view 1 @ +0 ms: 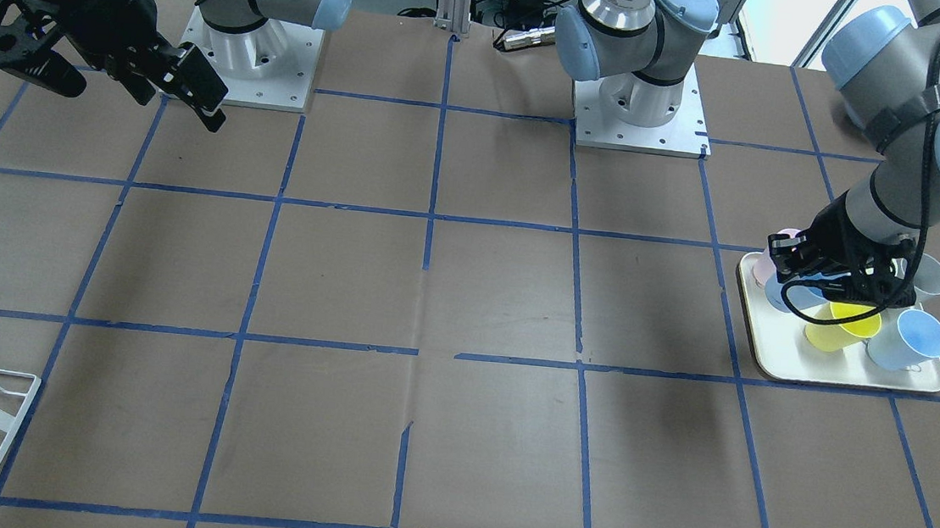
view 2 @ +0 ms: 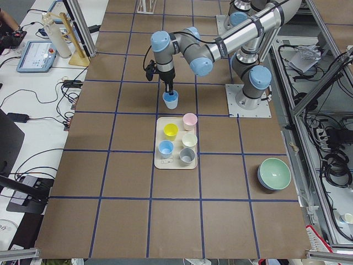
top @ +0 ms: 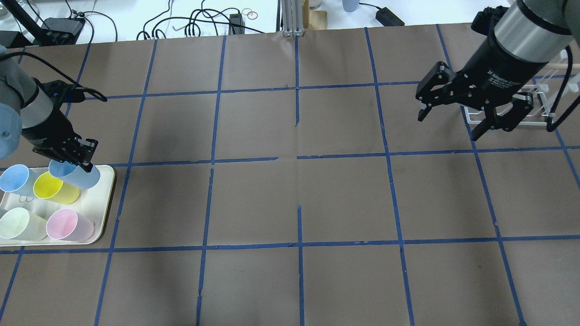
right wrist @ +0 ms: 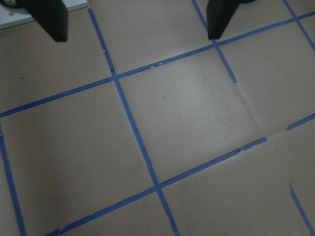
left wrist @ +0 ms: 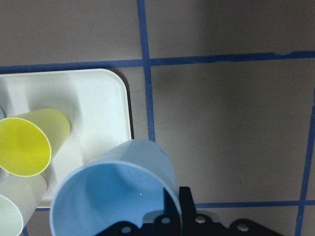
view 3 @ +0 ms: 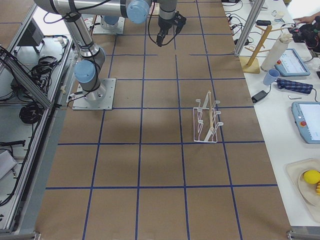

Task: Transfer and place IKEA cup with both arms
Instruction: 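Lower the cup into the empty tray slot with the left gripper and release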

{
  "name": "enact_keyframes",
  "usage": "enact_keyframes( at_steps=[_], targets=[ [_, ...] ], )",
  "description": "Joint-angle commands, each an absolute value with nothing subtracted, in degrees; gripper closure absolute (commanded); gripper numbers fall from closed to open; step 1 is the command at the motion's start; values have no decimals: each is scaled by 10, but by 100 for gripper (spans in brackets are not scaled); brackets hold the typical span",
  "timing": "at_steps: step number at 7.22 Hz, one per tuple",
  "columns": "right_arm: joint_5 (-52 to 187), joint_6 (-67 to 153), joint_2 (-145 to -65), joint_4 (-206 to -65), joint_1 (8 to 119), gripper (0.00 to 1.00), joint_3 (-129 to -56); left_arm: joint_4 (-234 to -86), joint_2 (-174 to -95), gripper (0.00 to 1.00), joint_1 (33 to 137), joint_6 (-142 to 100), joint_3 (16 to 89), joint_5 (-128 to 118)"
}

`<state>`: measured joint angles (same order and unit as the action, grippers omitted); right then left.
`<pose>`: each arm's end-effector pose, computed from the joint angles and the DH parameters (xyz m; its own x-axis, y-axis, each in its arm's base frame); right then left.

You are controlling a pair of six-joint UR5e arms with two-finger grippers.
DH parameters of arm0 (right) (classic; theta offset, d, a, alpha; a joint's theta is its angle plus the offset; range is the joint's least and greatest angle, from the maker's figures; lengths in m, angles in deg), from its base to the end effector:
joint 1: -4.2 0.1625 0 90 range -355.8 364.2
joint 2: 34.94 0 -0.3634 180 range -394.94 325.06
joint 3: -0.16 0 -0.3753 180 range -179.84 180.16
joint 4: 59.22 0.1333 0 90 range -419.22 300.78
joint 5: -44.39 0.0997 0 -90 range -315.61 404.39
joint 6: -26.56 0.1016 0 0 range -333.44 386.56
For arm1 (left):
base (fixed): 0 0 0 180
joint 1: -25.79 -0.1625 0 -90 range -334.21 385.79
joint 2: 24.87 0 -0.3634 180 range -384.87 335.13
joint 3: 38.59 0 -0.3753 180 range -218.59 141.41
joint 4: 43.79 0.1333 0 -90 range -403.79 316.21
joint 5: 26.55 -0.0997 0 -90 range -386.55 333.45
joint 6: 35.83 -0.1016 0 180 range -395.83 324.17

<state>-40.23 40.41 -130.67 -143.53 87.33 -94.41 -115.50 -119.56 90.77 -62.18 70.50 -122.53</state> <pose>0.0903 -0.4443 0.4230 -0.9303 0.3597 -0.0718 0.3522 0.9307 0.0991 0.0845 -0.4712 0.2632 -0.9982 0.0315 -0.0505 0.0246 0.9910 0.1318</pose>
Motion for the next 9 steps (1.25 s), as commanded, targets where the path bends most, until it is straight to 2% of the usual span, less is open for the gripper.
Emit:
enact_keyframes(
  at_steps=[1,3,6,7,8,9],
  targets=[
    [-453,418,-1303,-1474,914,0,-946,-1081,-1215,100,892,-633,750,-1225],
    [-466,416,-1296,-1487,945,0,-950,-1025,-1235,100,865,-666,780,-1224],
    [-461,361,-1291,-1487,939,0,-954,-1007,-1249,100,856,-667,778,-1227],
    [-467,341,-1292,-1488,936,0,-953,-1006,-1249,83,856,-666,777,-1227],
    [-465,342,-1292,-1486,933,0,-954,-1006,-1251,1,856,-662,777,-1227],
    [-460,342,-1292,-1489,932,0,-954,-1006,-1250,0,859,-662,775,-1227]
  ],
)
